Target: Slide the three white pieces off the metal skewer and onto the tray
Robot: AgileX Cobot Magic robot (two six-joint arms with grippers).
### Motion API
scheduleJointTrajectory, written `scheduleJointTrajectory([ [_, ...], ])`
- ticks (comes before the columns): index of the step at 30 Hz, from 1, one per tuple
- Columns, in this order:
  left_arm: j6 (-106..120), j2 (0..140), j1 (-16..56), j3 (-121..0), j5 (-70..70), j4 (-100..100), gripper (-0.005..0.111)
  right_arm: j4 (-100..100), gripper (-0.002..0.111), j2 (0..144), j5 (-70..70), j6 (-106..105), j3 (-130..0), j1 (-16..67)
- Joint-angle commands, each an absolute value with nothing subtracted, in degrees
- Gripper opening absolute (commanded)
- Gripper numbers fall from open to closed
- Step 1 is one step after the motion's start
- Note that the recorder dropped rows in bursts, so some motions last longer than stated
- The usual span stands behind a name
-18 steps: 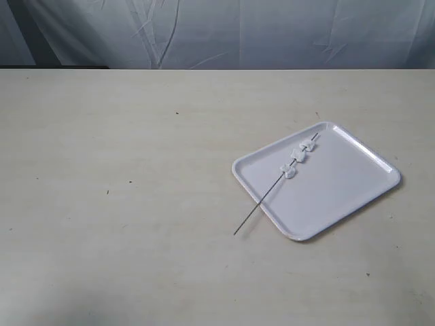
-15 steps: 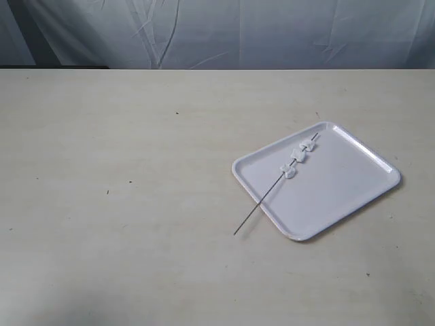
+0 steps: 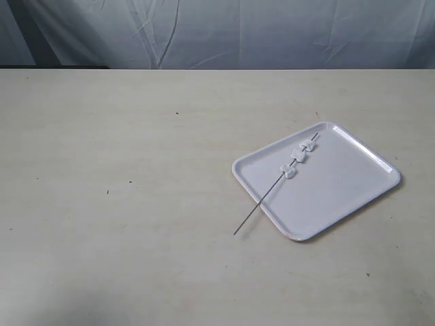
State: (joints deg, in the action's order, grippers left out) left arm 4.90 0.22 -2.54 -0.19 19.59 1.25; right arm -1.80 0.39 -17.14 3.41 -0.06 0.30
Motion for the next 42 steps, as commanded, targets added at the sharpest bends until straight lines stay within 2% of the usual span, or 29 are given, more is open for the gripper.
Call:
scheduleJointTrajectory([
  [1, 4.94, 0.0, -2.14, 0.0, 19.28, 1.27, 0.034, -1.73, -0.001, 0.0, -12.89, 3.13, 0.0, 0.0],
  [13, 4.94, 0.0, -2.14, 0.0, 19.28, 1.27, 0.034, -1.73, -0.001, 0.0, -6.12, 3.13, 0.0, 0.0],
  [18, 4.94, 0.0, -2.15, 0.0, 17.92, -1.16, 0.034, -4.23, -0.001, 0.0, 1.83, 3.23, 0.0, 0.0],
  [32, 4.94, 0.0, -2.15, 0.0, -22.99, -1.16, 0.034, -4.49, -0.001, 0.0, 5.9, 3.23, 0.0, 0.0],
  [42, 4.94, 0.0, -2.15, 0.0, -25.74, -1.16, 0.034, -4.49, -0.001, 0.0, 9.33, 3.23, 0.0, 0.0],
])
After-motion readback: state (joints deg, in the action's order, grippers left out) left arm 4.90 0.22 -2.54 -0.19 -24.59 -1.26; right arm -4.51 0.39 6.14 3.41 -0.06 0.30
